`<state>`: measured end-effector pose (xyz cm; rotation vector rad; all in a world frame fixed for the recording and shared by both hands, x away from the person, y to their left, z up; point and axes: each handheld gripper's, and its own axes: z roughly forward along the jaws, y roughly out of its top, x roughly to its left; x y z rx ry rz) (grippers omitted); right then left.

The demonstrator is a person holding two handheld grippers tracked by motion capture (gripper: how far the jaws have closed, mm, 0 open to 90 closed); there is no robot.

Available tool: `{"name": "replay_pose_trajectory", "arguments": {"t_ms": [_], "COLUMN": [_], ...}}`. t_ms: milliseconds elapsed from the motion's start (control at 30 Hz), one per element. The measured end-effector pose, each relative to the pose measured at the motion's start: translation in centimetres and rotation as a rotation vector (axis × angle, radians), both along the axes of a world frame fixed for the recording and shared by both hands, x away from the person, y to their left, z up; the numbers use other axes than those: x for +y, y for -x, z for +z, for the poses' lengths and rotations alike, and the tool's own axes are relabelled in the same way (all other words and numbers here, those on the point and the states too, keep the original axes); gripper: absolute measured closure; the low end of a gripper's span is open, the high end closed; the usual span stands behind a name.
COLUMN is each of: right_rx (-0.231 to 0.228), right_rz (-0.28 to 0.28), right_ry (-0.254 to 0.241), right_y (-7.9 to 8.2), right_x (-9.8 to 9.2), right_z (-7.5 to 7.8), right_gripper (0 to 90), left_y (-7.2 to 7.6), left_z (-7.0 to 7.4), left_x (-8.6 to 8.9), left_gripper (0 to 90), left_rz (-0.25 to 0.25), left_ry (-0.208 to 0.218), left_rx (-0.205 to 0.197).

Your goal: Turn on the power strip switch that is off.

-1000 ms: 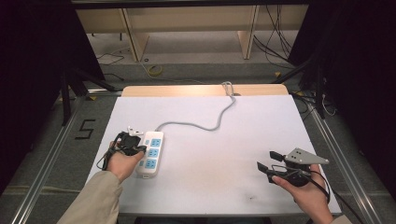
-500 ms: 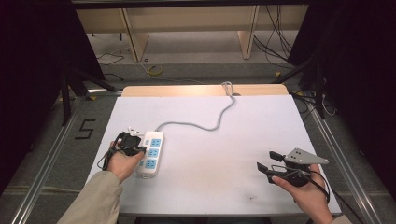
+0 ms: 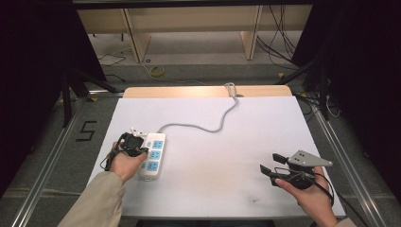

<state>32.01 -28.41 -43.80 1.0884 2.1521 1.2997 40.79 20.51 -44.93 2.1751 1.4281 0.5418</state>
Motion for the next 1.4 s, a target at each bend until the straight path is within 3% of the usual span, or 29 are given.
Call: {"name": "replay_pose_trajectory", "arguments": {"t_ms": [767,1400], "right_rx": [0.004,0.004], "right_rz": [-0.002,0.005], "right_ry": [0.001,0.004], "right_y": [0.0,0.1], "right_x": [0.1,0.1], "right_z": [0.0,0.0], "right_gripper": [33.6,33.6], "left_y": [-0.5,-1.1], "left_z": [0.1,0.4], "left_x": [-0.3,-0.8], "left_gripper": [90.0,90.0], "left_rz": [0.011,0.013], "left_ry": [-0.020,-0.053], "left_rx": [0.038,0.092]}}
